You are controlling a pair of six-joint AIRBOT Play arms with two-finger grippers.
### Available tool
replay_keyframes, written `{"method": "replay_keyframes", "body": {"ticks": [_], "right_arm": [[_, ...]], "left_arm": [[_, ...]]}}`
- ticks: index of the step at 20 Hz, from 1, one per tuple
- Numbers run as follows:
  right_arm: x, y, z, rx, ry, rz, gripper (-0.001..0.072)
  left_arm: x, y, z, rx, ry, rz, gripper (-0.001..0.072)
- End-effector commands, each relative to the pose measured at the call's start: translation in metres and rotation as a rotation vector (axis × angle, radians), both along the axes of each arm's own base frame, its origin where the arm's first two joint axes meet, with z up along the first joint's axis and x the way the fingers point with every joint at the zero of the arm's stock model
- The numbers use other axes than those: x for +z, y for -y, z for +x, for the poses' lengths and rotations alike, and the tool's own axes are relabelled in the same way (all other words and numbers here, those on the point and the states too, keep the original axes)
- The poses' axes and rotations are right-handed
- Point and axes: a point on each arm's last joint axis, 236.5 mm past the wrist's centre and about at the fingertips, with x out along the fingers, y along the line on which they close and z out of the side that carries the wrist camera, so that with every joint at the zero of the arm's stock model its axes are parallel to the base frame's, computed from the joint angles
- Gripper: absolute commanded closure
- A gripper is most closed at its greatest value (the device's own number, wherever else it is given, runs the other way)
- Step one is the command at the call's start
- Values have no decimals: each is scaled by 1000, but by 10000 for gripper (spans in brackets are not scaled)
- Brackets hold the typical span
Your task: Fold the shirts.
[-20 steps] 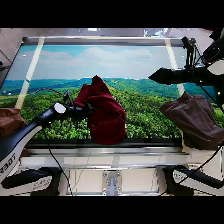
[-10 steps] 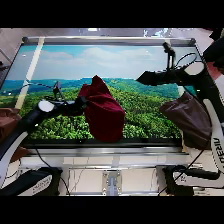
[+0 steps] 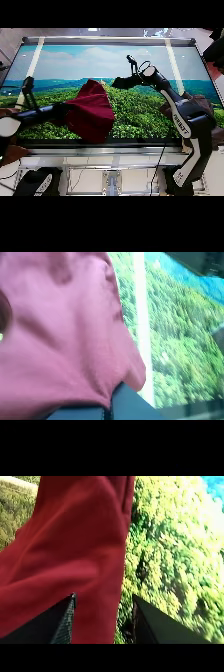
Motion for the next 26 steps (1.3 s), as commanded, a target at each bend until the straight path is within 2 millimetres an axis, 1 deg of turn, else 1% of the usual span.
{"method": "replay_keyframes", "body": {"ticks": [1,2,3,4,5,7,8,10,11,12,14,15,16,17,18,19,20,21,22,23,25,26], "right_arm": [[-24,-33,-7,73,-109,66,297],[-31,-39,-19,114,-153,73,297],[-38,-46,-32,156,-189,75,284],[-44,-53,-44,190,-215,71,218],[-48,-64,-56,224,-235,70,216],[-56,-87,-77,291,-234,60,215],[-61,-96,-83,302,-235,55,215],[-73,-112,-92,311,-240,49,215],[-76,-118,-95,313,-244,56,215],[-75,-125,-95,305,-245,75,216],[-67,-135,-85,260,-219,115,246],[-62,-138,-78,246,-195,124,380],[-52,-140,-68,229,-157,133,592],[-43,-142,-57,214,-115,141,690],[-32,-143,-44,196,-58,135,696],[-26,-142,-33,182,-7,117,696],[-20,-140,-26,182,26,101,693],[-14,-138,-24,183,35,104,614],[-8,-134,-23,186,38,105,451],[-4,-131,-23,189,39,105,411],[-4,-126,-21,178,22,104,410],[-11,-122,-20,164,7,84,382]], "left_arm": [[24,-44,-20,158,82,82,692],[27,-53,-24,186,93,102,693],[25,-58,-27,198,84,123,692],[20,-60,-31,195,61,139,692],[15,-60,-34,190,38,145,692],[10,-60,-34,187,16,150,692],[9,-60,-33,187,11,151,692],[8,-60,-33,186,6,151,692],[8,-60,-32,186,7,151,692],[8,-60,-33,186,7,152,692],[8,-60,-32,186,7,153,692],[8,-62,-32,189,10,162,692],[8,-66,-30,198,21,180,692],[10,-74,-27,213,39,211,692],[10,-81,-25,226,49,242,692],[10,-85,-25,232,51,261,692],[10,-85,-25,232,51,260,692],[10,-85,-25,231,51,260,692],[10,-85,-25,231,51,260,692],[10,-85,-25,232,51,260,692],[10,-85,-25,231,51,260,692],[10,-85,-25,231,51,260,692]]}}
